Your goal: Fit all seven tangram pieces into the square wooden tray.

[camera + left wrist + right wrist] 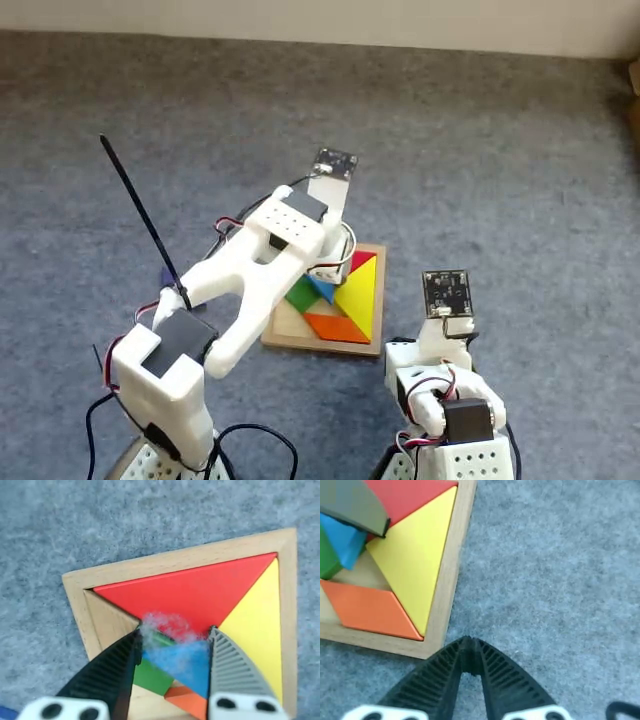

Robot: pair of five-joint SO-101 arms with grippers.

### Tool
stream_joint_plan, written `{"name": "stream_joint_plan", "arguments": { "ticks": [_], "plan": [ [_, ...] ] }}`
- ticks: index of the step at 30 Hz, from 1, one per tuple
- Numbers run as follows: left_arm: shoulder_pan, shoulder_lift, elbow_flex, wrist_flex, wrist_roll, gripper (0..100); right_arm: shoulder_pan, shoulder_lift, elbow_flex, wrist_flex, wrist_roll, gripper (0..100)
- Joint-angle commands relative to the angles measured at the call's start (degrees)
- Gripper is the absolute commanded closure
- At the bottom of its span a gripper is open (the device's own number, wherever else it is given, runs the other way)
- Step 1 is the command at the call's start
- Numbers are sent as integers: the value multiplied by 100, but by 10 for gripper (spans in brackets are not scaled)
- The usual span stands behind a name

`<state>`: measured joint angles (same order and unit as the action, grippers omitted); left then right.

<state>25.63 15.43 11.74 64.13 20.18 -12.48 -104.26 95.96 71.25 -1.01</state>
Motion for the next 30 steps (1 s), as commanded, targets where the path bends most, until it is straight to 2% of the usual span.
{"name": "stream_joint_plan", "arguments": {
  "ticks": [1,19,25,30],
  "plan": [
    [75,-312,-22,-35,53,815,48,-92,857,40,-26,984],
    [57,-312,-57,-62,53,806,48,-92,857,40,-26,984],
    [57,-286,-13,-35,53,694,48,-92,857,40,-26,984],
    [57,-321,-13,-35,53,688,48,-92,857,40,-26,984]
  ]
}}
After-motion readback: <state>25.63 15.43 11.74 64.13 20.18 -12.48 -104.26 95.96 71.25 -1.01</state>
